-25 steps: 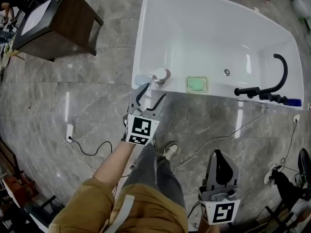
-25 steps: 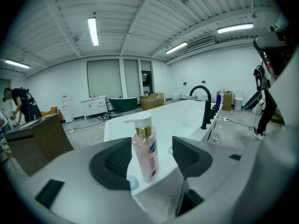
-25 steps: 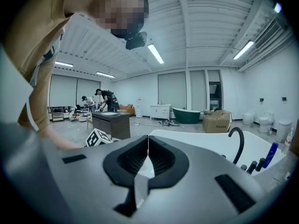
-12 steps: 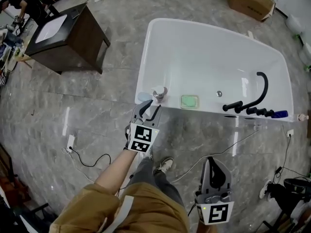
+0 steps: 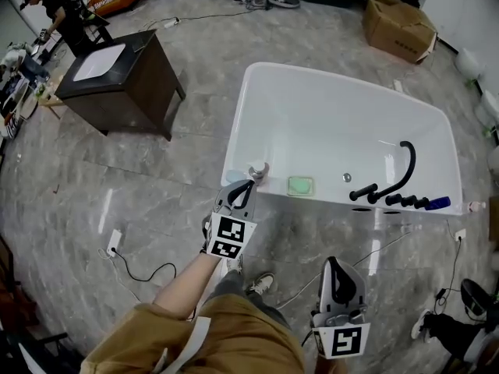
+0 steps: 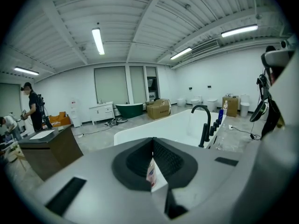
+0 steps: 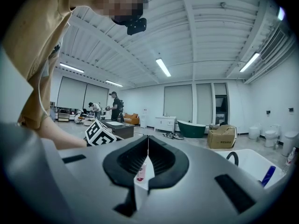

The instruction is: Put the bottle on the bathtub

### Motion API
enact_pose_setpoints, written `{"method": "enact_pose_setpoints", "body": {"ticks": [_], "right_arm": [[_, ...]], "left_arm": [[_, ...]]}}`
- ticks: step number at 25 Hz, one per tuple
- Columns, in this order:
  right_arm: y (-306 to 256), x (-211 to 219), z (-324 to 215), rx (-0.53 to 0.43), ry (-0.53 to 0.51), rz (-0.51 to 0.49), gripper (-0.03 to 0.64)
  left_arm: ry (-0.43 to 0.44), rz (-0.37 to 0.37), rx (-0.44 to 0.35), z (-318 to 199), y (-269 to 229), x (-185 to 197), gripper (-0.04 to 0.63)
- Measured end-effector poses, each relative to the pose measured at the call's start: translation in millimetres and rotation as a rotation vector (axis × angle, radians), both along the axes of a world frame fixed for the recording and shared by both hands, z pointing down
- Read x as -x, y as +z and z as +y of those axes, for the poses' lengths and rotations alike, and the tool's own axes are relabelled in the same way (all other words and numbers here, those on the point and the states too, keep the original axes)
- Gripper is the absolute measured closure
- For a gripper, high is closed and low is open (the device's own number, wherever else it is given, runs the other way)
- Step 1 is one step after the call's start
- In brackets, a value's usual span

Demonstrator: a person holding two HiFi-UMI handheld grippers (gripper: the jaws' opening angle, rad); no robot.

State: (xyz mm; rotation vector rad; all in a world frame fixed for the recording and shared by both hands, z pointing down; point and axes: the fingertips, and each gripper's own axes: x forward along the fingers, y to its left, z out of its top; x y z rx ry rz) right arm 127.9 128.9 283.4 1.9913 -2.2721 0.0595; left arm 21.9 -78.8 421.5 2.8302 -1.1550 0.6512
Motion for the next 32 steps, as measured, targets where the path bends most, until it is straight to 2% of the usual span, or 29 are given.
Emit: {"method": "enact_pose_setpoints", "body": {"ticks": [9,19,24,32], "right_arm": [[-21,-4,-8,-0.027,-0.008,0.025,0.611],[-42,-4,-42,-0.049,-0.032,0.051,0.611],[-57,2,-60,-0.078,-0.048,0.064,0.611],[-72,8,-81,-0.113,-0.058,0.075,0.611]], "left_arm": [[0.020,0.066,-0.111,13,-82,15,0.588],[0.004,0.135,-0.246,24,-171,59,0.588],[-0.005,0.157,-0.262,31,-191,82,0.588],[-0.055,0.237,-0.250,47,-209,111,0.588]]}}
